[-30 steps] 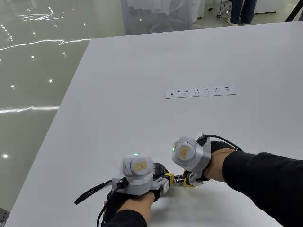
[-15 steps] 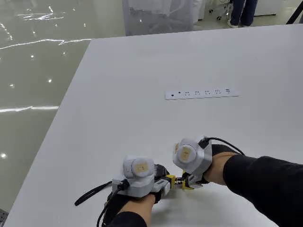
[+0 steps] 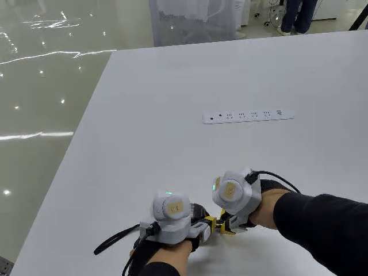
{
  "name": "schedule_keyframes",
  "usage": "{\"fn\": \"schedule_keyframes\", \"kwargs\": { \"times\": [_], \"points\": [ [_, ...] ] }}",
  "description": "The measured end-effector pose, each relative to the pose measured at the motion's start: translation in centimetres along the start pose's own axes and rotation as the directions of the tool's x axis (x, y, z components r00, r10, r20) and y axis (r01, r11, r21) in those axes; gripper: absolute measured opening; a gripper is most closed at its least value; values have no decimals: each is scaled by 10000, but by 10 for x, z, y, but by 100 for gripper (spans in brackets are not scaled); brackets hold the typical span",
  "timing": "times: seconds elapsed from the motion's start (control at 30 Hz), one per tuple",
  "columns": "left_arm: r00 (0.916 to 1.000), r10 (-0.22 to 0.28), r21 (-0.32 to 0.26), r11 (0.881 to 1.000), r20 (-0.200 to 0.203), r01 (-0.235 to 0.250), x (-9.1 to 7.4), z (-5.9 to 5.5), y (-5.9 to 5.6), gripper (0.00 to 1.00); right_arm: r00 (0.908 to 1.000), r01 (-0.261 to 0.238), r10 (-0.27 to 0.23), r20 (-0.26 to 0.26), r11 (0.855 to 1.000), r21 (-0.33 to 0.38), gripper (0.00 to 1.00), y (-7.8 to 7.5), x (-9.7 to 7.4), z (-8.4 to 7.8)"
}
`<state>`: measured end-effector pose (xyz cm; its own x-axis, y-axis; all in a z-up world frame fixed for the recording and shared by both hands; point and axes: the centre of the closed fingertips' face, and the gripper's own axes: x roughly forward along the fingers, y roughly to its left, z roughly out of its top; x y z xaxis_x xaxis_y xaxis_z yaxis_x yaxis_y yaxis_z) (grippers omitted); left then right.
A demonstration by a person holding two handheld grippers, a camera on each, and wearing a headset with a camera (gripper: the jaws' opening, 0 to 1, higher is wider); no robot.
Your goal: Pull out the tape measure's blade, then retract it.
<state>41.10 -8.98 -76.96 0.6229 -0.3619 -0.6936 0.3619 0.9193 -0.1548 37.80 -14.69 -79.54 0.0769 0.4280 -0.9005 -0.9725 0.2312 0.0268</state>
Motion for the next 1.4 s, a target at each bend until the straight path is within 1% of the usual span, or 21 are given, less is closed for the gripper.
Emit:
{"fn": "schedule_keyframes", "kwargs": {
  "times": [0.2, 0.47, 0.5, 0.53, 0.57, 0.6, 0.7, 0.73, 0.83, 0.9, 0.93, 1.07, 1.17, 1.3, 1.33, 1.37, 1.4],
  "points": [
    [10000, -13, -49, 10000, -32, 13, 0, 0, 0, 59, 9998, -212, 213, 33, 9997, -89, 5, -1, 2, 1],
    [10000, -27, -77, 10000, -63, 26, 0, 0, 0, 59, 9991, -113, 116, 401, 9999, -87, 5, -1, 1, 2],
    [10000, -43, -84, 10000, -61, 43, 0, 0, 0, 59, 9986, -81, 85, 515, 9999, -74, 5, -1, 2, 3],
    [9999, -72, -94, 9999, -78, 72, -1, 0, 0, 59, 9974, -97, 87, 714, 9999, 142, 5, -2, 2, 4],
    [9999, -89, -99, 9999, -73, 88, -1, 0, 0, 59, 9971, -109, 101, 760, 9999, 97, 5, -2, 3, 4],
    [9999, -97, -99, 9999, -61, 97, -1, 0, 0, 59, 9971, -110, 118, 758, 9999, -105, 5, -1, 3, 3],
    [10000, -98, -98, 9999, -15, 98, 0, 0, 0, 59, 9975, -168, 165, 687, 9999, 35, 5, -1, 3, 4],
    [9999, -102, -126, 9999, -16, 102, -1, -1, 0, 58, 9969, -178, 173, 766, 9998, 55, 5, 0, 3, 4],
    [9999, -124, -155, 9998, 6, 124, -1, -1, 0, 58, 9955, -292, 292, 905, 9996, -16, 5, -1, 2, 4],
    [9999, -137, -181, 9997, 6, 137, -1, -1, 0, 58, 9959, -318, 332, 842, 9993, -176, 5, -1, 3, 5],
    [9999, -138, -194, 9997, 17, 138, -1, 0, 1, 58, 9959, -330, 340, 843, 9994, -131, 6, -1, 3, 5],
    [9999, -164, -249, 9996, 32, 165, -1, 0, 1, 58, 9958, -258, 267, 873, 9996, -107, 6, -1, 4, 5],
    [9997, -223, -381, 9990, 86, 226, -2, 1, 3, 58, 9947, -217, 224, 1004, 9997, -84, 6, -1, 4, 8],
    [9996, -251, -383, 9989, 93, 255, -2, 1, 2, 58, 9950, -230, 247, 968, 9996, -189, 6, -1, 5, 10],
    [9996, -269, -395, 9988, 114, 273, -2, 1, 2, 58, 9944, -234, 257, 1026, 9994, -239, 6, -1, 5, 11],
    [9995, -285, -407, 9988, 110, 289, -2, 1, 2, 58, 9909, -305, 277, 1314, 9994, 192, 6, 0, 7, 15],
    [9995, -294, -398, 9988, 83, 297, -2, 1, 2, 58, 9914, -254, 250, 1284, 9997, 11, 6, 0, 7, 15]
  ]
}}
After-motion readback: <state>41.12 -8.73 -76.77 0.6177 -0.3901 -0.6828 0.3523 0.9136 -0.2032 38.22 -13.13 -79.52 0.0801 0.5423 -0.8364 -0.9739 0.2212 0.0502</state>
